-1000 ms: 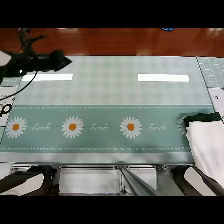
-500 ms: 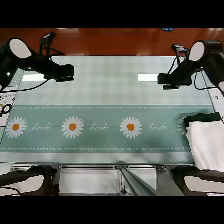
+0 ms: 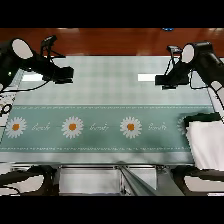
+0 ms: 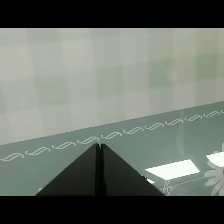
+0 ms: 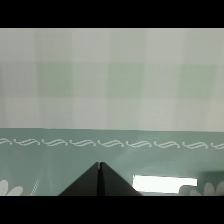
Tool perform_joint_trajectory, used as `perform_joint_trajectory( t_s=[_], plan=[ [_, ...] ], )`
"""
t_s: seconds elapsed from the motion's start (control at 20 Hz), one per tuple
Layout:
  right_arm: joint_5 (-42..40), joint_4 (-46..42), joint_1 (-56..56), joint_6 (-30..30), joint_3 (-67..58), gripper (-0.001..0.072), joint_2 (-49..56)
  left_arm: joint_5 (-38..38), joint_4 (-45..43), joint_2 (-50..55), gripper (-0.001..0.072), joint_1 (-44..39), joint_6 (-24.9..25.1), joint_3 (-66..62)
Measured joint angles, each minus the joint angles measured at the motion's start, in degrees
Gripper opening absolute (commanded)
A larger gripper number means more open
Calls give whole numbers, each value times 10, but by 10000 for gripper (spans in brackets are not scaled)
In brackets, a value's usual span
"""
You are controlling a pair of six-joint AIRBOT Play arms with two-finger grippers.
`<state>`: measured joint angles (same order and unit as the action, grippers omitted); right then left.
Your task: Fold the shirts.
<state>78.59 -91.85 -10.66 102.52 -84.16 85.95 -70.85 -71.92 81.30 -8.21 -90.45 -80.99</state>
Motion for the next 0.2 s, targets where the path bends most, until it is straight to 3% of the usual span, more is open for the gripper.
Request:
perform_joint_trajectory(
  t_s=[0.2],
  plan=[
    [0, -3, 0, 0, 0, 24, 0, -1, -1, 0, 19, 0, 0, 0]
  ],
)
